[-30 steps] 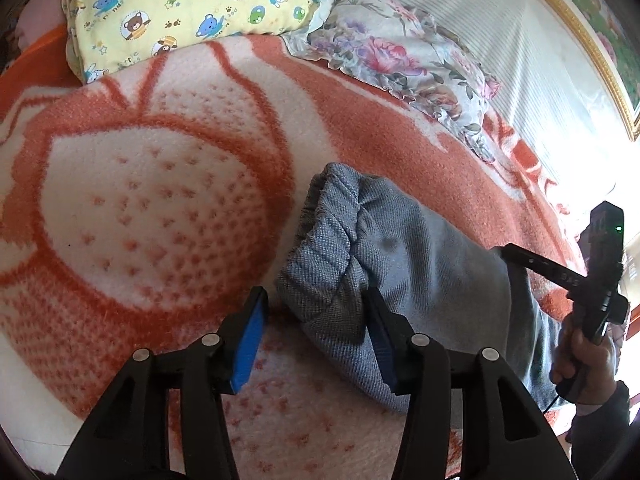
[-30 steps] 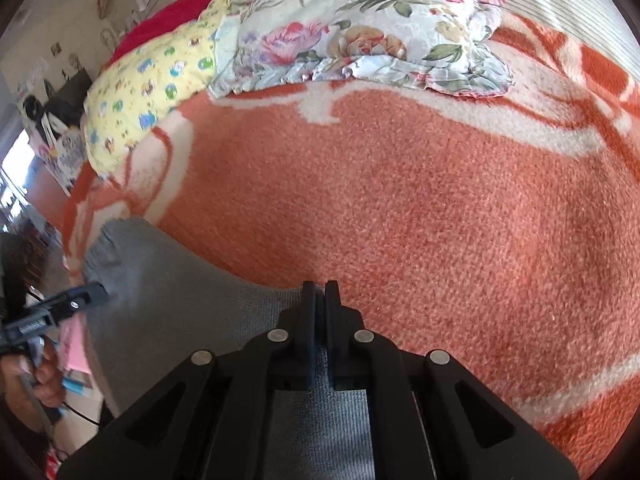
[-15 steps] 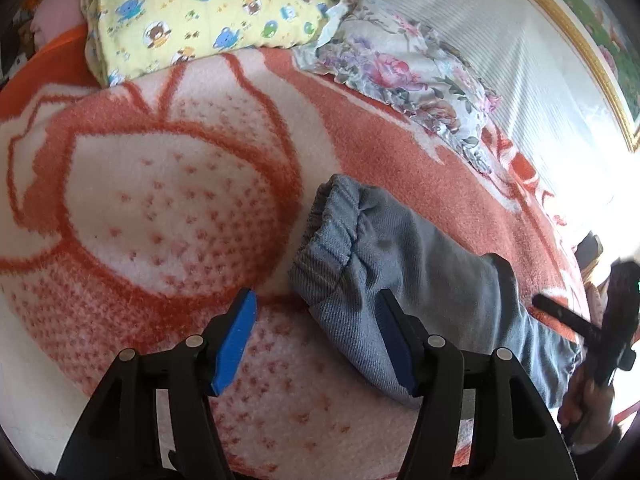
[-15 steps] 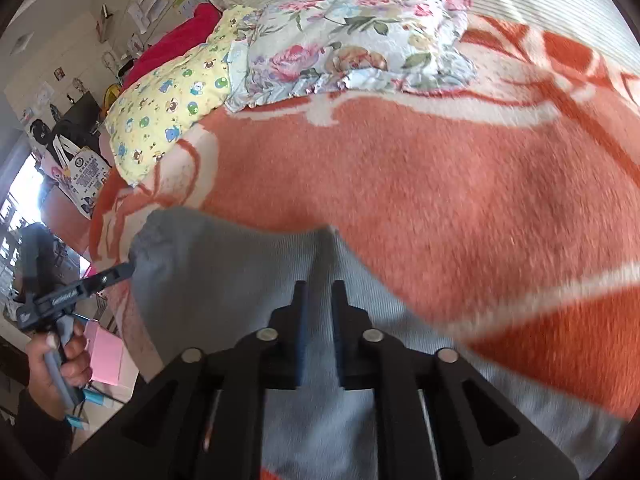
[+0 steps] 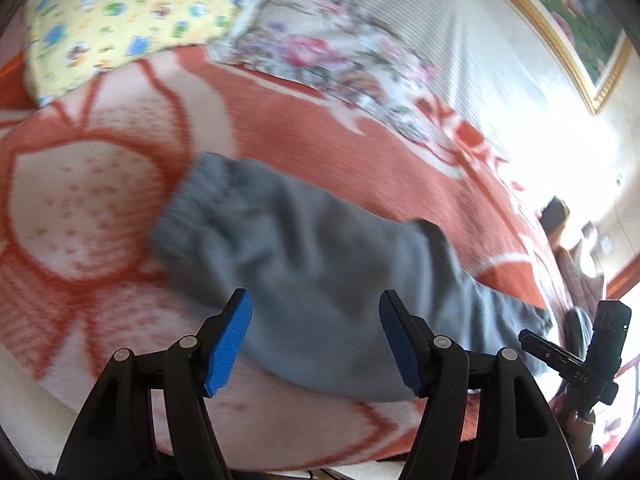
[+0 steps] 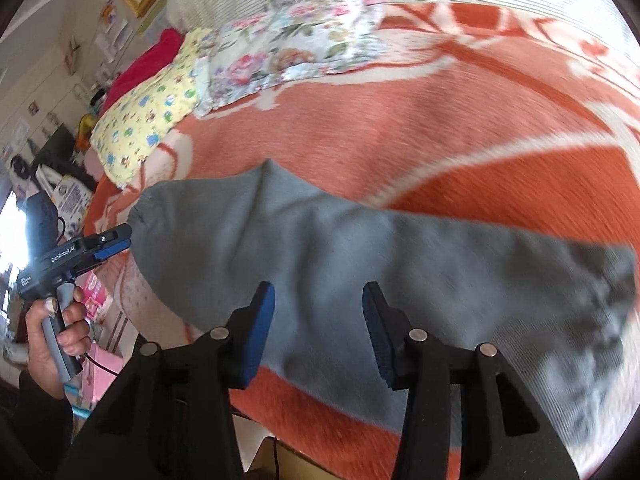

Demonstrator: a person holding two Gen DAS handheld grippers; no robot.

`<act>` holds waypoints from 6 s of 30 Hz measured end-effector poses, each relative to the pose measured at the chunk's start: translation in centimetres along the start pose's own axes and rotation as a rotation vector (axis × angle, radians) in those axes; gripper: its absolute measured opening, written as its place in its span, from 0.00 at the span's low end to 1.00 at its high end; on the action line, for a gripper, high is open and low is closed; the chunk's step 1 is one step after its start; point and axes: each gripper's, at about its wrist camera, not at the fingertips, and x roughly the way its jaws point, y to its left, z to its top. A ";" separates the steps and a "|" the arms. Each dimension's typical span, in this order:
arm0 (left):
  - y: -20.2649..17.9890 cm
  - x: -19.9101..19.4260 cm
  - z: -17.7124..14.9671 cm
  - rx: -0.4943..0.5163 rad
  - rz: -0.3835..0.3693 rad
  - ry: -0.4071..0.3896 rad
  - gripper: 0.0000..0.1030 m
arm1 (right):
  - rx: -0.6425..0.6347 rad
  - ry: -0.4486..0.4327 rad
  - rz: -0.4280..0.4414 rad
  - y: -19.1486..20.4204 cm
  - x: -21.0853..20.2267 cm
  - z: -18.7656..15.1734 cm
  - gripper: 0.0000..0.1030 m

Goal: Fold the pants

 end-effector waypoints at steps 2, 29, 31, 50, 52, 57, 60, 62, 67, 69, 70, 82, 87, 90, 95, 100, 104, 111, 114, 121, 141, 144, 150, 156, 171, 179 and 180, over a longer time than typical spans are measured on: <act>-1.7 0.8 -0.2 0.029 -0.025 0.020 0.66 | 0.020 -0.021 -0.022 -0.8 -1.2 -0.8 0.48; -27.5 9.3 -2.9 0.687 -0.270 0.242 0.72 | 0.305 -0.250 -0.127 -10.1 -10.3 -8.7 1.00; -29.0 10.2 -2.9 0.730 -0.286 0.263 0.73 | 0.367 -0.253 -0.073 -11.3 -10.2 -9.1 0.99; -40.4 19.1 -5.5 1.157 -0.416 0.473 0.73 | 0.659 -0.342 0.138 -15.4 -9.5 -11.8 0.68; -41.3 20.1 -5.9 1.195 -0.425 0.501 0.73 | 0.660 -0.343 0.136 -15.3 -9.4 -11.8 0.69; -41.7 21.4 -6.4 1.220 -0.463 0.564 0.73 | 0.691 -0.386 0.092 -15.6 -10.2 -12.3 0.69; -41.4 21.7 -6.4 1.211 -0.502 0.603 0.73 | 0.691 -0.382 0.102 -15.8 -10.1 -12.3 0.69; -41.2 22.0 -6.6 1.215 -0.515 0.617 0.73 | 0.672 -0.363 0.110 -15.4 -9.6 -11.9 0.69; -41.8 22.6 -6.5 1.187 -0.535 0.661 0.73 | 0.594 -0.348 0.086 -14.3 -8.9 -10.8 0.70; -42.4 23.0 -6.7 1.189 -0.532 0.679 0.73 | 0.580 -0.343 0.086 -14.2 -8.7 -10.5 0.60; -42.7 23.2 -6.8 1.188 -0.530 0.687 0.73 | 0.583 -0.341 0.086 -14.4 -8.5 -10.5 0.51; -45.0 23.3 -8.2 1.191 -0.555 0.701 0.25 | 0.567 -0.401 0.135 -15.7 -9.0 -10.9 0.22; -47.0 24.2 -6.3 1.134 -0.565 0.661 0.20 | 0.543 -0.451 0.115 -17.5 -10.2 -8.9 0.20; -48.7 24.0 -4.4 1.085 -0.602 0.605 0.19 | 0.518 -0.511 0.088 -18.9 -11.8 -6.9 0.20; -48.3 22.8 -2.3 1.026 -0.675 0.552 0.19 | 0.445 -0.546 0.067 -18.2 -13.5 -5.1 0.20; -45.8 20.6 -1.5 0.972 -0.723 0.515 0.19 | 0.400 -0.541 0.105 -16.1 -13.6 -5.0 0.20; -43.5 18.9 -0.4 0.922 -0.749 0.488 0.19 | 0.373 -0.537 0.145 -14.6 -13.6 -4.7 0.20; -39.1 16.6 0.5 0.829 -0.759 0.443 0.19 | 0.299 -0.494 0.197 -11.4 -12.6 -3.9 0.20; -37.6 16.5 0.9 0.794 -0.752 0.427 0.19 | 0.284 -0.479 0.207 -10.5 -11.9 -3.6 0.20; -33.3 16.0 1.8 0.708 -0.746 0.386 0.19 | 0.225 -0.444 0.227 -8.0 -9.9 -2.5 0.20; -22.3 16.3 1.9 0.522 -0.667 0.354 0.23 | 0.025 -0.318 0.197 -2.3 -3.4 -1.7 0.19; -20.4 16.0 2.1 0.490 -0.644 0.353 0.24 | 0.012 -0.299 0.221 -1.8 -2.6 -1.9 0.22; -17.1 15.0 2.8 0.407 -0.612 0.328 0.21 | 0.004 -0.257 0.246 -1.3 -0.7 -2.2 0.23; -15.0 13.3 2.7 0.358 -0.609 0.298 0.21 | 0.004 -0.226 0.268 -0.7 0.9 -2.4 0.24; -13.0 10.1 -1.2 0.206 -0.583 0.328 0.30 | 0.003 -0.247 0.281 -0.6 -1.7 -2.0 0.45; -14.0 10.7 -3.6 0.128 -0.495 0.382 0.46 | 0.004 -0.187 0.095 -3.0 -1.9 1.2 0.45; -14.1 10.9 -3.7 0.120 -0.491 0.382 0.48 | -0.004 -0.173 0.056 -3.1 -1.5 1.5 0.45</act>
